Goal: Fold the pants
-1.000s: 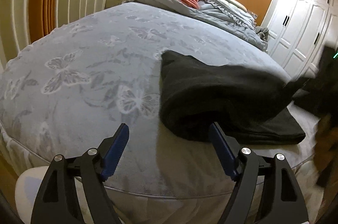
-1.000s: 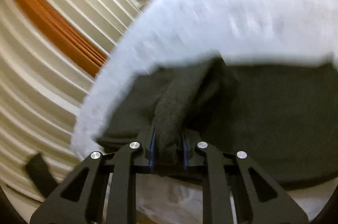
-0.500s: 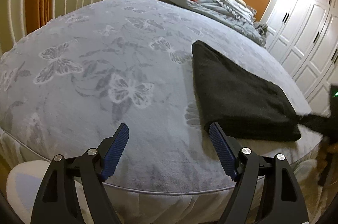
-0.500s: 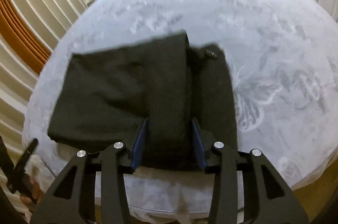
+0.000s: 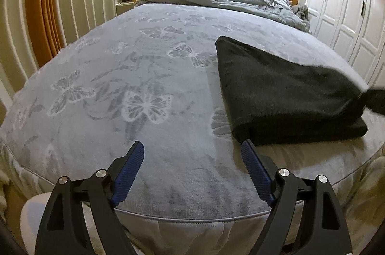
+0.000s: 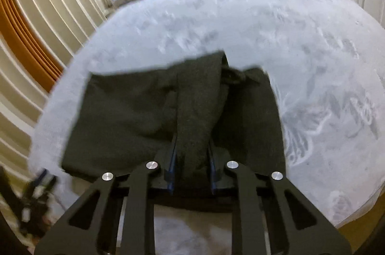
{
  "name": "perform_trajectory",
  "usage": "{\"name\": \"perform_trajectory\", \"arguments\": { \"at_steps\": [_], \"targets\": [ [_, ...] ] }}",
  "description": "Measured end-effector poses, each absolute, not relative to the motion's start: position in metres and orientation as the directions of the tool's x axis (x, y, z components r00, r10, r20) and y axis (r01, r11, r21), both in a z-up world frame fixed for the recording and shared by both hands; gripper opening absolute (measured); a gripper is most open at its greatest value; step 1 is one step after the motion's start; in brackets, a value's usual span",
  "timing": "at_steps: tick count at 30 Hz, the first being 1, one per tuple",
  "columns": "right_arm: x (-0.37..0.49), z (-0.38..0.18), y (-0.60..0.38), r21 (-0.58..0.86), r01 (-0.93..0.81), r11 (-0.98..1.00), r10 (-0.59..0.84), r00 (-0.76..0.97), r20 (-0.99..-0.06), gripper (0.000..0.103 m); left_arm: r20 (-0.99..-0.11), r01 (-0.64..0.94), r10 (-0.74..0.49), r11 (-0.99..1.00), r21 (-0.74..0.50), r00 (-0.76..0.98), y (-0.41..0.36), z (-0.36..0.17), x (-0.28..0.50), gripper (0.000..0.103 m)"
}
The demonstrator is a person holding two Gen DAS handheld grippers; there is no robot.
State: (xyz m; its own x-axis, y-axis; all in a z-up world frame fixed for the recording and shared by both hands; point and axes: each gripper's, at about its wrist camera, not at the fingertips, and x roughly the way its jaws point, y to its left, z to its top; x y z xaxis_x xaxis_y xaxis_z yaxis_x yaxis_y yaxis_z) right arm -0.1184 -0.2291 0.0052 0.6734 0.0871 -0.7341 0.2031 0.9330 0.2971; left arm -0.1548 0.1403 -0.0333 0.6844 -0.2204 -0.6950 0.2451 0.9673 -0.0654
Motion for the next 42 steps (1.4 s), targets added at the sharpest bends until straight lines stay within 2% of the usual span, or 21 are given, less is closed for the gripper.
{"name": "perform_trajectory", "arguments": {
  "at_steps": [2,6,11,13,14,17,18,19,20,21,24,26,28,29,30,32,34,35,37,40,42],
  "targets": [
    [-0.124,0.012,-0.232,0.301,0.202,0.932,0.085,0.685,-0.724,0.019,-0.697,0.251,-0.218,0.966,-0.057,0.683,0.139,-0.035,-0.154,0.081],
    [-0.117,-0.014,-0.235,0.263,0.224,0.938,0.073,0.614,-0.786,0.020,-0.704,0.254,-0.219,0.966,-0.057,0.676,0.137,-0.037,-0.151,0.081],
    [-0.123,-0.026,-0.246,0.336,0.250,0.908,0.117,0.621,-0.775,0.028,-0.707,0.256,-0.206,0.966,-0.037,0.676,0.134,-0.038,-0.151,0.081],
    [-0.122,-0.029,-0.252,0.377,0.255,0.890,0.151,0.617,-0.773,0.042,-0.704,0.262,-0.211,0.964,-0.037,0.678,0.132,-0.037,-0.153,0.081],
    [-0.120,-0.033,-0.254,0.408,0.253,0.877,0.180,0.615,-0.768,0.045,-0.701,0.264,-0.213,0.964,-0.037,0.681,0.131,-0.037,-0.154,0.085],
    [-0.119,-0.040,-0.256,0.434,0.260,0.863,0.198,0.617,-0.762,0.046,-0.697,0.266,-0.214,0.963,-0.035,0.685,0.128,-0.036,-0.156,0.086],
    [-0.118,-0.042,-0.255,0.438,0.256,0.862,0.200,0.620,-0.758,0.045,-0.697,0.268,-0.216,0.963,-0.036,0.683,0.127,-0.037,-0.156,0.086],
    [-0.116,-0.042,-0.253,0.432,0.247,0.867,0.201,0.619,-0.759,0.030,-0.698,0.271,-0.217,0.962,-0.034,0.682,0.126,-0.037,-0.156,0.086],
    [-0.115,-0.038,-0.251,0.412,0.243,0.878,0.187,0.618,-0.764,0.022,-0.699,0.279,-0.223,0.960,-0.035,0.680,0.125,-0.035,-0.155,0.086],
    [-0.115,-0.025,-0.246,0.387,0.213,0.897,0.175,0.632,-0.755,0.018,-0.699,0.284,-0.229,0.958,-0.038,0.678,0.124,-0.033,-0.156,0.086],
    [-0.128,0.026,-0.241,0.386,0.127,0.914,0.180,0.725,-0.665,0.017,-0.674,0.301,-0.277,0.950,-0.084,0.685,0.124,-0.013,-0.160,0.086],
    [-0.133,0.042,-0.238,0.311,0.123,0.943,0.123,0.737,-0.664,0.018,-0.650,0.304,-0.299,0.946,-0.109,0.698,0.125,0.000,-0.160,0.086],
    [-0.123,0.018,-0.243,0.232,0.166,0.958,0.070,0.649,-0.758,0.032,-0.648,0.303,-0.318,0.943,-0.139,0.692,0.125,0.006,-0.156,0.086],
    [-0.114,-0.011,-0.248,0.165,0.220,0.961,0.019,0.544,-0.839,0.036,-0.655,0.302,-0.333,0.939,-0.165,0.678,0.124,0.006,-0.152,0.086],
    [-0.115,-0.025,-0.252,0.132,0.257,0.957,-0.014,0.498,-0.867,0.038,-0.671,0.298,-0.353,0.933,-0.201,0.652,0.122,0.005,-0.144,0.086],
    [-0.131,-0.017,-0.261,0.227,0.269,0.936,0.035,0.570,-0.821,0.044,-0.692,0.289,-0.374,0.926,-0.243,0.617,0.119,0.002,-0.133,0.086],
    [-0.140,-0.001,-0.272,0.281,0.310,0.908,0.022,0.636,-0.772,0.075,-0.721,0.277,-0.418,0.908,-0.313,0.553,0.116,-0.004,-0.117,0.086],
    [-0.138,0.002,-0.274,0.285,0.309,0.907,0.020,0.646,-0.763,0.080,-0.729,0.272,-0.453,0.891,-0.363,0.512,0.115,-0.008,-0.109,0.086],
    [-0.126,-0.003,-0.284,0.289,0.302,0.909,0.040,0.626,-0.779,0.086,-0.729,0.245,-0.526,0.850,-0.466,0.439,0.112,-0.021,-0.091,0.086],
    [-0.105,-0.036,-0.296,0.373,0.337,0.864,0.141,0.548,-0.824,0.088,-0.739,0.145,-0.585,0.806,-0.573,0.333,0.105,-0.051,-0.064,0.086],
    [-0.099,-0.048,-0.301,0.431,0.377,0.820,0.185,0.539,-0.822,0.087,-0.691,0.110,-0.613,0.773,-0.625,0.382,0.108,-0.056,-0.058,0.086]
  ]
}}
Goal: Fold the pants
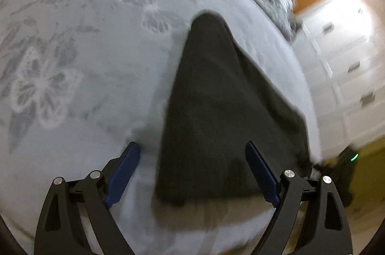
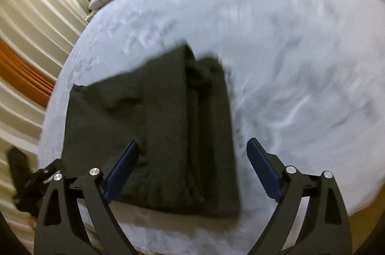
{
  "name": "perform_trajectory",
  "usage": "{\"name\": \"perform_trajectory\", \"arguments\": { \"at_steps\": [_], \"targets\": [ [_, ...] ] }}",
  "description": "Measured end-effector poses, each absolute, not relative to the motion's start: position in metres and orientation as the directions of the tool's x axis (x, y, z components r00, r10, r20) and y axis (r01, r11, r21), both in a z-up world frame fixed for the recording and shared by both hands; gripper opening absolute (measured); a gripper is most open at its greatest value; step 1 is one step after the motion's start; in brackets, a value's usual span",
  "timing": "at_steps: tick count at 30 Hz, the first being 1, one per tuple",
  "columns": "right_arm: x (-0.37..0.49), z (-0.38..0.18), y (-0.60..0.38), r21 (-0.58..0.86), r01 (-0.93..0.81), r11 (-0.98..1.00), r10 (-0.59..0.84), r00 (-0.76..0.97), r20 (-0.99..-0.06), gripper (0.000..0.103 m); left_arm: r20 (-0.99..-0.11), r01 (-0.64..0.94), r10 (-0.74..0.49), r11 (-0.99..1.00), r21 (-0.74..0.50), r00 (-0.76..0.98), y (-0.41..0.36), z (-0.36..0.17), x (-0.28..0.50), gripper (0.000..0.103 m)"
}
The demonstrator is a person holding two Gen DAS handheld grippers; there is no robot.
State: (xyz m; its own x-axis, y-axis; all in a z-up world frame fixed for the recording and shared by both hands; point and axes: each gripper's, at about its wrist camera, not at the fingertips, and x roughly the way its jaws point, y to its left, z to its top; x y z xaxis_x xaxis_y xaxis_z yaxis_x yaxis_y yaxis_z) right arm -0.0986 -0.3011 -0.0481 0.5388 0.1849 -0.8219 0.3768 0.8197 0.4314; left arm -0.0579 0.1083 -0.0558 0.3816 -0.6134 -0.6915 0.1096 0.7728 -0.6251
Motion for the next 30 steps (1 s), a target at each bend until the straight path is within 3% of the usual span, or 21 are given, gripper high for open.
{"name": "perform_trajectory", "arguments": {
  "at_steps": [1,2,3,4,8,11,13,15,16,20,21,22,23,25,28,30],
  "targets": [
    [-0.098,-0.046,-0.299,0.442,0.360,0.822,0.181,0.571,-0.801,0.062,-0.671,0.115,-0.630,0.757,-0.644,0.390,0.108,-0.055,-0.056,0.082],
    [-0.093,-0.045,-0.291,0.433,0.321,0.842,0.195,0.567,-0.800,0.048,-0.660,0.128,-0.658,0.737,-0.664,0.363,0.103,-0.055,-0.051,0.034],
    [-0.091,-0.040,-0.287,0.422,0.315,0.850,0.186,0.570,-0.800,0.037,-0.678,0.132,-0.661,0.740,-0.659,0.321,0.098,-0.056,-0.046,0.016],
    [-0.092,-0.031,-0.282,0.417,0.299,0.858,0.182,0.582,-0.793,0.031,-0.679,0.136,-0.662,0.740,-0.658,0.318,0.098,-0.052,-0.045,0.016],
    [-0.117,0.036,-0.253,0.450,0.133,0.883,0.238,0.698,-0.675,0.028,-0.643,0.255,-0.660,0.747,-0.613,0.388,0.115,0.005,-0.066,0.005],
    [-0.137,0.038,-0.237,0.454,0.110,0.884,0.254,0.702,-0.665,0.035,-0.676,0.303,-0.573,0.819,-0.487,0.463,0.138,0.033,-0.099,0.004],
    [-0.143,0.012,-0.229,0.382,0.180,0.906,0.183,0.649,-0.738,0.054,-0.712,0.287,-0.515,0.857,-0.428,0.477,0.151,0.024,-0.107,0.006],
    [-0.151,-0.019,-0.224,0.162,0.340,0.927,-0.051,0.540,-0.840,0.058,-0.769,0.247,-0.424,0.905,-0.345,0.478,0.158,0.000,-0.113,0.006],
    [-0.161,-0.017,-0.221,0.158,0.343,0.926,-0.075,0.577,-0.813,0.059,-0.787,0.233,-0.395,0.918,-0.320,0.475,0.160,-0.007,-0.116,0.006],
    [-0.173,0.029,-0.198,0.178,0.258,0.950,-0.052,0.689,-0.723,0.047,-0.763,0.275,-0.420,0.906,-0.322,0.490,0.151,0.006,-0.130,0.009],
    [-0.167,0.039,-0.188,0.163,0.220,0.962,-0.041,0.704,-0.709,0.044,-0.758,0.290,-0.416,0.907,-0.306,0.503,0.143,0.011,-0.133,0.015],
    [-0.160,0.046,-0.179,0.150,0.178,0.972,-0.024,0.717,-0.697,0.040,-0.749,0.308,-0.411,0.908,-0.285,0.519,0.133,0.014,-0.135,0.034],
    [-0.152,0.048,-0.173,0.147,0.145,0.978,-0.002,0.719,-0.695,0.038,-0.739,0.330,-0.405,0.908,-0.257,0.538,0.118,0.017,-0.138,0.044],
    [-0.123,0.031,-0.170,0.150,0.115,0.982,0.033,0.675,-0.737,0.035,-0.745,0.360,-0.391,0.908,-0.215,0.541,0.097,0.010,-0.138,0.044],
    [-0.086,-0.022,-0.196,0.078,0.189,0.979,-0.042,0.562,-0.826,0.030,-0.766,0.377,-0.375,0.907,-0.188,0.522,0.079,-0.003,-0.136,0.044],
    [-0.092,-0.019,-0.212,0.184,0.218,0.959,0.021,0.591,-0.807,0.030,-0.785,0.370,-0.365,0.910,-0.187,0.501,0.078,-0.010,-0.136,0.044]
  ]
}}
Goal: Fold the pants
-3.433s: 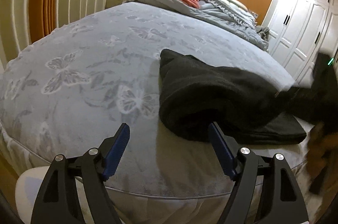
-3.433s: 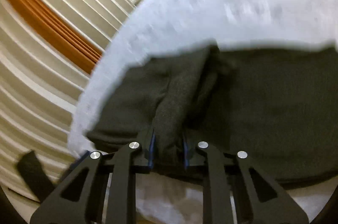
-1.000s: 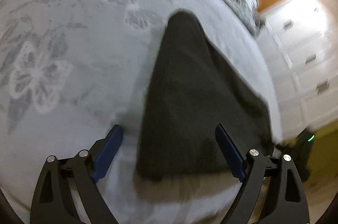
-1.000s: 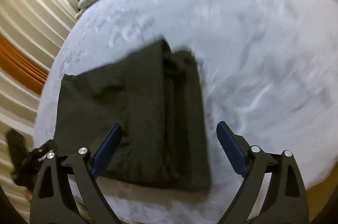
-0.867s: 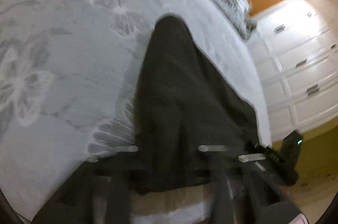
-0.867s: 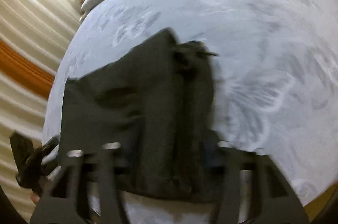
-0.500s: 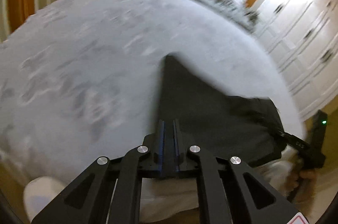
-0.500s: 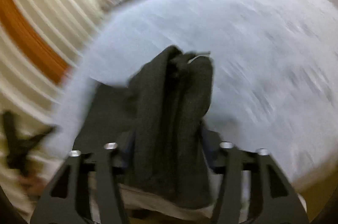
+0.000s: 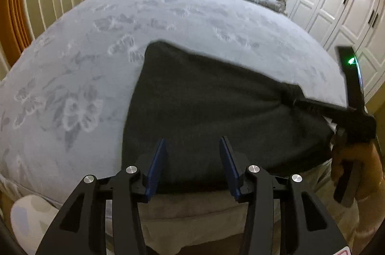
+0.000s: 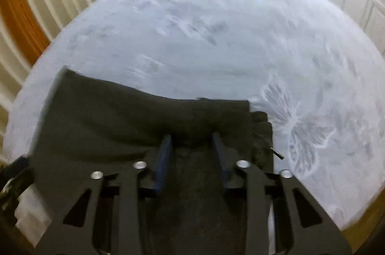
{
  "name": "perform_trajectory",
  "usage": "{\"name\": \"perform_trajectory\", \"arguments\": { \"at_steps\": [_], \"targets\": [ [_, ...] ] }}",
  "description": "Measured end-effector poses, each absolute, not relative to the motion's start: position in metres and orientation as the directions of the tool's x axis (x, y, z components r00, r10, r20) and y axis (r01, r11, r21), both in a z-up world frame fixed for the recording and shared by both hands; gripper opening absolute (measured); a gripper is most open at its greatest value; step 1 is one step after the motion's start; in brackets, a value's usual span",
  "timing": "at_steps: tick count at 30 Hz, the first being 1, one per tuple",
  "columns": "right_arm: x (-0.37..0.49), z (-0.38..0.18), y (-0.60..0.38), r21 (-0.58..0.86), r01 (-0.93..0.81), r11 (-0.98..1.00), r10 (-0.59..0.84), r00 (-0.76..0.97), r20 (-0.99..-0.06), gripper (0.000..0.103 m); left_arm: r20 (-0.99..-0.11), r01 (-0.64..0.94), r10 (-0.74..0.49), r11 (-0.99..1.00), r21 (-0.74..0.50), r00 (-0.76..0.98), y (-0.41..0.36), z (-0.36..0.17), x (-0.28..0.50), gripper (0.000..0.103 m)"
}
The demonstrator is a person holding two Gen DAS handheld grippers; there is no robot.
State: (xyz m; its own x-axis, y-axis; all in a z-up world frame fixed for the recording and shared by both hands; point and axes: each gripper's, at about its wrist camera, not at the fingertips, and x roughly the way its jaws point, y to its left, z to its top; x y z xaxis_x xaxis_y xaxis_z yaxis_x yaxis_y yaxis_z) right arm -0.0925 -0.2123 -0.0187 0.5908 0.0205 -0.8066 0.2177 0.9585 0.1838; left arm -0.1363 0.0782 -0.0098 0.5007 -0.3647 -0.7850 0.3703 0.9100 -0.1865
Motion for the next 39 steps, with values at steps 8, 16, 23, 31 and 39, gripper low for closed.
{"name": "perform_trajectory", "arguments": {
  "at_steps": [8,16,23,31,39],
  "targets": [
    [-0.159,0.011,-0.225,0.245,0.290,0.925,0.004,0.638,-0.770,0.087,-0.734,0.213,-0.421,0.906,-0.366,0.533,0.144,-0.008,-0.114,0.083],
    [-0.152,-0.042,-0.222,0.349,0.326,0.879,0.100,0.590,-0.801,0.047,-0.729,0.166,-0.590,0.804,-0.571,0.347,0.136,-0.051,-0.070,0.015],
    [-0.167,0.032,-0.186,0.330,0.124,0.936,0.153,0.700,-0.698,0.030,-0.660,0.232,-0.607,0.789,-0.569,0.443,0.166,0.013,-0.104,0.007],
    [-0.192,-0.008,-0.181,0.210,0.260,0.942,-0.010,0.650,-0.760,0.058,-0.765,0.199,-0.382,0.924,-0.326,0.518,0.175,-0.021,-0.128,0.031],
    [-0.171,-0.037,-0.161,0.228,0.175,0.958,0.077,0.609,-0.789,0.039,-0.674,0.289,-0.298,0.948,-0.130,0.676,0.147,-0.020,-0.165,0.060]
  ]
}}
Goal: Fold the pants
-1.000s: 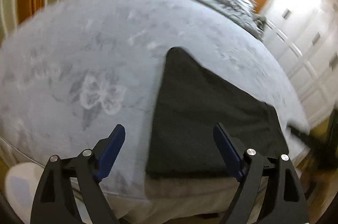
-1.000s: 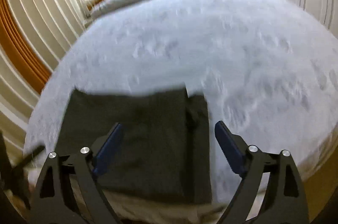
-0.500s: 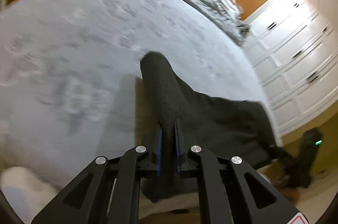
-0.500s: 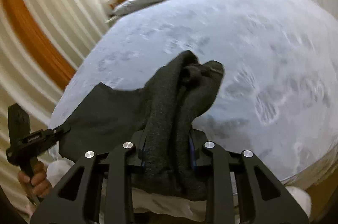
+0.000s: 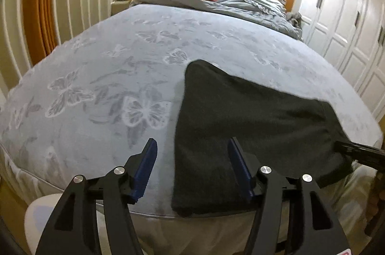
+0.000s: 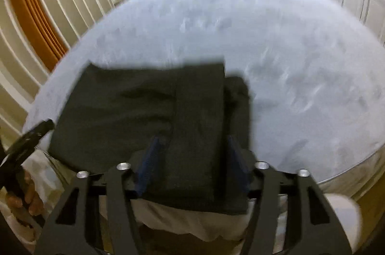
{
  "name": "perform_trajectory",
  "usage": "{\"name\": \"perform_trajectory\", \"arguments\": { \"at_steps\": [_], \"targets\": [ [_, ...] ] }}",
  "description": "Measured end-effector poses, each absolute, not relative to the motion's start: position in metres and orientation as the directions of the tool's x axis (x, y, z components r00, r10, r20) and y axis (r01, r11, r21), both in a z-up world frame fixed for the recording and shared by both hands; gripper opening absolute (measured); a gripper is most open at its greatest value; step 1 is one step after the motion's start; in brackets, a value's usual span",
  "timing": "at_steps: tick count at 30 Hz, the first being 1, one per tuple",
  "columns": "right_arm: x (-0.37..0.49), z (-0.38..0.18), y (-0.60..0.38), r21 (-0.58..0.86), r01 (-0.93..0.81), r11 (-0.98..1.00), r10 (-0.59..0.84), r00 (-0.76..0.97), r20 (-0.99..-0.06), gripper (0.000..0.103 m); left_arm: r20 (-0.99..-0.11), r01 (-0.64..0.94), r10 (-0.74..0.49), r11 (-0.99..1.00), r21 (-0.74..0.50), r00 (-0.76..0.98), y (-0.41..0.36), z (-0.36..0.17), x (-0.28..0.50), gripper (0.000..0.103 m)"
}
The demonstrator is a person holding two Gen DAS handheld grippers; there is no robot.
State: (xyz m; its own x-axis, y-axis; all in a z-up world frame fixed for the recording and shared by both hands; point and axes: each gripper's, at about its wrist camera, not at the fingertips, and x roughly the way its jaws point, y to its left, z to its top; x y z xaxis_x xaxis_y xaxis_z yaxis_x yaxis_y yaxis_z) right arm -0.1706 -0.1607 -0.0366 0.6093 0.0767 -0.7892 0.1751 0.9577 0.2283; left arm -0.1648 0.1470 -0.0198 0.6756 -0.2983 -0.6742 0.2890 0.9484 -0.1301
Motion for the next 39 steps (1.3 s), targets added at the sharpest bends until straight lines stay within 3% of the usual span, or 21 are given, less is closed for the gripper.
{"name": "perform_trajectory", "arguments": {
  "at_steps": [3,4,6,8,9,16,18,21,25,27,30,32,39],
  "targets": [
    [-0.176,-0.015,-0.160,0.235,0.169,0.957,0.069,0.657,-0.751,0.016,-0.668,0.308,-0.274,0.949,-0.071,0.692,0.141,-0.020,-0.168,0.062],
    [-0.180,-0.004,-0.159,0.252,0.156,0.955,0.080,0.682,-0.727,0.015,-0.660,0.320,-0.287,0.945,-0.074,0.694,0.144,-0.020,-0.165,0.064],
    [-0.180,0.008,-0.154,0.218,0.129,0.967,0.067,0.699,-0.712,0.015,-0.646,0.321,-0.291,0.944,-0.074,0.706,0.144,-0.021,-0.166,0.069],
    [-0.167,-0.015,-0.155,0.123,0.152,0.981,-0.002,0.639,-0.769,0.017,-0.649,0.321,-0.286,0.945,-0.068,0.705,0.142,-0.024,-0.163,0.069],
    [-0.160,-0.035,-0.158,0.095,0.159,0.983,-0.018,0.590,-0.807,0.022,-0.658,0.318,-0.279,0.946,-0.064,0.699,0.140,-0.025,-0.161,0.069],
    [-0.170,0.026,-0.155,0.187,0.180,0.966,-0.007,0.738,-0.674,0.024,-0.686,0.297,-0.260,0.953,-0.066,0.679,0.141,-0.030,-0.151,0.069],
    [-0.161,0.023,-0.153,0.163,0.168,0.972,-0.012,0.732,-0.681,0.024,-0.692,0.290,-0.255,0.954,-0.069,0.675,0.141,-0.032,-0.148,0.069],
    [-0.138,-0.025,-0.161,0.121,0.194,0.973,-0.023,0.608,-0.794,0.022,-0.700,0.282,-0.245,0.957,-0.065,0.671,0.140,-0.035,-0.145,0.069],
    [-0.151,-0.007,-0.157,0.186,0.240,0.953,-0.021,0.662,-0.749,0.026,-0.705,0.282,-0.240,0.958,-0.059,0.668,0.140,-0.037,-0.145,0.070],
    [-0.144,0.015,-0.147,0.197,0.179,0.964,0.014,0.703,-0.711,0.026,-0.705,0.281,-0.238,0.958,-0.057,0.668,0.140,-0.038,-0.143,0.071],
    [-0.115,0.003,-0.147,0.109,0.167,0.980,-0.029,0.661,-0.750,0.025,-0.708,0.282,-0.238,0.958,-0.057,0.665,0.139,-0.039,-0.142,0.071],
    [-0.094,-0.031,-0.164,0.140,0.190,0.972,0.003,0.585,-0.811,0.024,-0.708,0.283,-0.235,0.958,-0.052,0.666,0.138,-0.040,-0.143,0.072],
    [-0.140,0.004,-0.173,0.251,0.208,0.945,0.044,0.681,-0.731,0.030,-0.709,0.275,-0.229,0.960,-0.052,0.667,0.141,-0.039,-0.144,0.075]
  ]
}}
